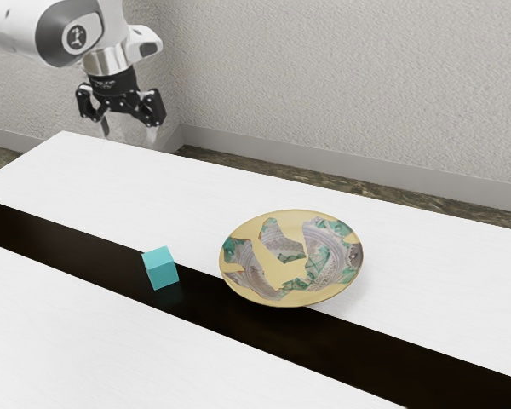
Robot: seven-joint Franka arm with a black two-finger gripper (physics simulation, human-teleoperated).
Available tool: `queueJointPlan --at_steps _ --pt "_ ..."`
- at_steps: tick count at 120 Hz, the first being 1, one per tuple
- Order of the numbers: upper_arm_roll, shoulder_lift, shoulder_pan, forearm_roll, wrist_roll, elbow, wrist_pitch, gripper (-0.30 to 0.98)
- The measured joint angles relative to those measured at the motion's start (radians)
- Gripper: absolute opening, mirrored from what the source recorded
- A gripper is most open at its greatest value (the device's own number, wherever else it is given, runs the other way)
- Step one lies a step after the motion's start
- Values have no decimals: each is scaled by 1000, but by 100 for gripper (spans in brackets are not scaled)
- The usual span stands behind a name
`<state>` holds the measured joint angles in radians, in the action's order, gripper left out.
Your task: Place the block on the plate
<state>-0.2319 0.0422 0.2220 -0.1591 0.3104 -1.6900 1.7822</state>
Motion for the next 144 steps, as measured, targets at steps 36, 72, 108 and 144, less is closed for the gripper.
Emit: queueJointPlan --at_steps 36,72,108,144 --pt "-3 -15 -3 12 -49 -104 -13 69" --pt "-45 -90 9 14 24 -259 159 69" --pt "-71 -288 -16 119 222 -272 345 69" --pt "-96 -402 -25 228 365 -264 487 69"
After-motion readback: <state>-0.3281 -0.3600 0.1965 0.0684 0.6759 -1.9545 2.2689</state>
